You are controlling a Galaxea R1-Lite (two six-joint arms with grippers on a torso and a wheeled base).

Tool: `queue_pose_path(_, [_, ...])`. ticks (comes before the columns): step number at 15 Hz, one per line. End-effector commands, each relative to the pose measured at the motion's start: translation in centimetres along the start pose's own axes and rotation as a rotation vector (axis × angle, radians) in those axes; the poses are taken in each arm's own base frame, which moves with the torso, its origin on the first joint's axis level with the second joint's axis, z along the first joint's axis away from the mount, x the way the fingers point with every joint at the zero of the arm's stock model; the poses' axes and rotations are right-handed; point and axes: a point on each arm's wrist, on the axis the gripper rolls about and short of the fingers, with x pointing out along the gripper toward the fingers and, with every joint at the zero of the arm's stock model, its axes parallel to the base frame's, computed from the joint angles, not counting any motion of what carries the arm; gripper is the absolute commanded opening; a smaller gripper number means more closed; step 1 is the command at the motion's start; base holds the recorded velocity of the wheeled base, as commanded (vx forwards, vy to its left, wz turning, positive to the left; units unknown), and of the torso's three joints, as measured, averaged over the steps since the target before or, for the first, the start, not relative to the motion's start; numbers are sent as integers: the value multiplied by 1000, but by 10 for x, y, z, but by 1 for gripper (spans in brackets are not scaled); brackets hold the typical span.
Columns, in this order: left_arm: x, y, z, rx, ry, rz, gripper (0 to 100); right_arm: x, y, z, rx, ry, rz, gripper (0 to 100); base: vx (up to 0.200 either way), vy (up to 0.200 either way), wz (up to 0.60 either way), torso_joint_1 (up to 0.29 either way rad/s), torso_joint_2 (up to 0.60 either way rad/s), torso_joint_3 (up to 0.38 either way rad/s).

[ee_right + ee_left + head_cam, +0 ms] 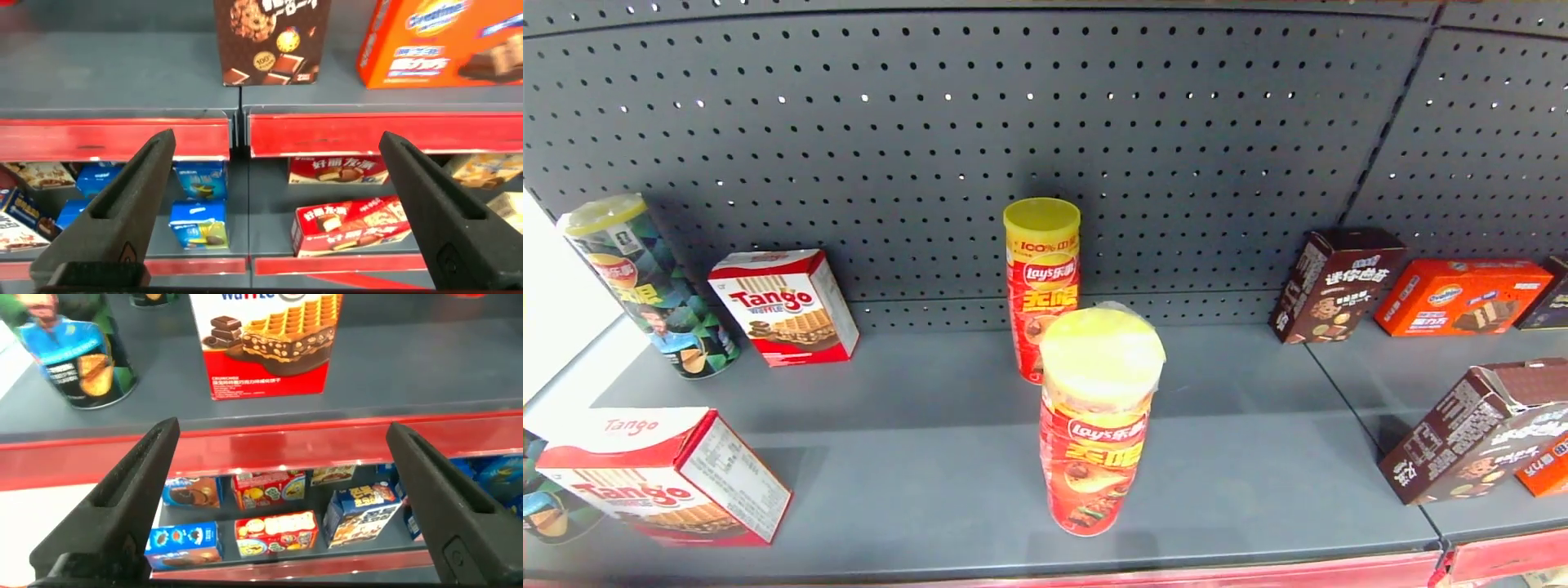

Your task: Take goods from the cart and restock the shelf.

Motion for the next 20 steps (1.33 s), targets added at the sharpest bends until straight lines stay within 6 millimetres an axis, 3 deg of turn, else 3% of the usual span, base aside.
queue_pose_path(1, [0, 0, 0, -3, 3, 1, 100, 0, 0, 0, -1, -1, 0, 100, 0, 0, 600, -7, 2, 2])
queue_pose_path(20, [0, 0, 0, -1, 3, -1, 100, 0, 0, 0, 1, -2, 0, 100, 0, 0, 63, 1, 1, 0])
